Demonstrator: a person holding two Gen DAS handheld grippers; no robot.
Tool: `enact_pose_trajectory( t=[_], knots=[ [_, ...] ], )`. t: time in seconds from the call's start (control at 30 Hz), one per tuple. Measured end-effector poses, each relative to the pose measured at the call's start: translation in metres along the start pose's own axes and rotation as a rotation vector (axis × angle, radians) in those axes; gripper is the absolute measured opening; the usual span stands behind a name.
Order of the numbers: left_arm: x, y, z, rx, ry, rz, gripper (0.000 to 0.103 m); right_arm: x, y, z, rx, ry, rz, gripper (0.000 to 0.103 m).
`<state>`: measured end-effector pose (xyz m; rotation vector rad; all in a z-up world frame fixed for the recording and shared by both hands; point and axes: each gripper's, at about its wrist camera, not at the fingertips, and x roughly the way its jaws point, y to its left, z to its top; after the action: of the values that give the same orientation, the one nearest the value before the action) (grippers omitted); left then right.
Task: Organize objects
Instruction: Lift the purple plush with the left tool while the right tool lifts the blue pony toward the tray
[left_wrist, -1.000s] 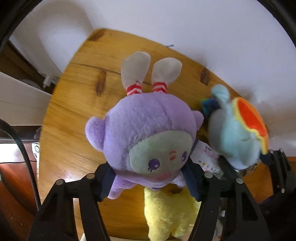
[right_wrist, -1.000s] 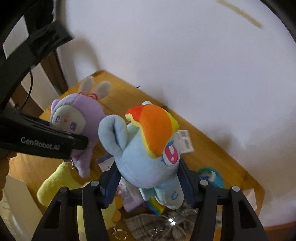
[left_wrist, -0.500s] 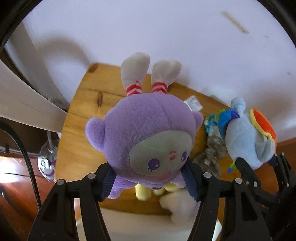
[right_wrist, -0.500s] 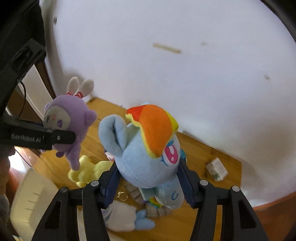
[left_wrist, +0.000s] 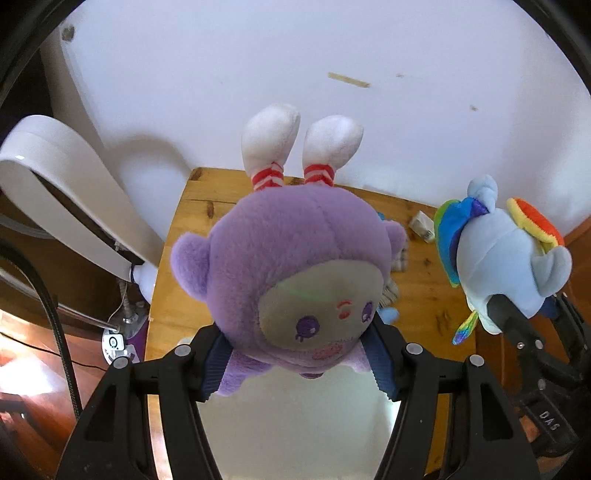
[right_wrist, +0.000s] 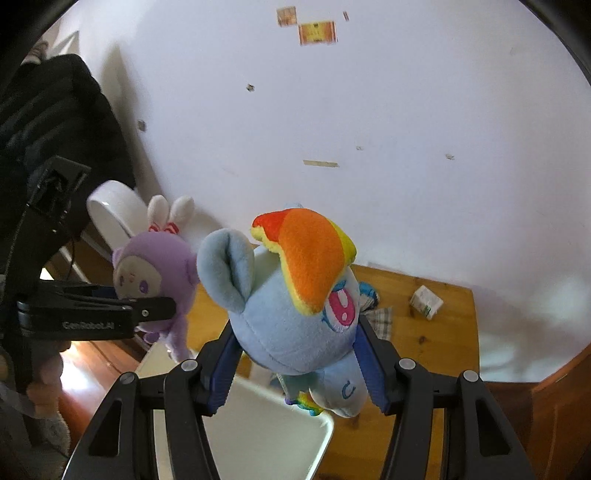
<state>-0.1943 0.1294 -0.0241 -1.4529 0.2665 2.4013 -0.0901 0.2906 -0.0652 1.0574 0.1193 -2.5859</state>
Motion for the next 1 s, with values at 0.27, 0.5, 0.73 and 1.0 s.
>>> enact_pose_trajectory(
  t=[0.27, 0.5, 0.73, 1.0],
  knots=[
    [-0.072, -0.001, -0.071, 0.054, -0.004, -0.004, 0.068, -0.054, 0.038, -0.035, -0.020, 0.029, 0.068, 0.060],
    [-0.126, -0.015, -0.102, 0.092, -0.008, 0.023, 0.068, -0.068, 0.062, -0.063, -0.002, 0.120, 0.103, 0.060],
    [-0.135, -0.015, -0.138, 0.137, 0.006, 0.065, 0.069, -0.055, 0.074, -0.087, 0.035, 0.250, 0.123, 0.061],
    [-0.102, -0.005, -0.175, 0.194, 0.051, 0.120, 0.069, -0.033, 0.073, -0.107, 0.040, 0.359, 0.120, 0.062]
  ],
)
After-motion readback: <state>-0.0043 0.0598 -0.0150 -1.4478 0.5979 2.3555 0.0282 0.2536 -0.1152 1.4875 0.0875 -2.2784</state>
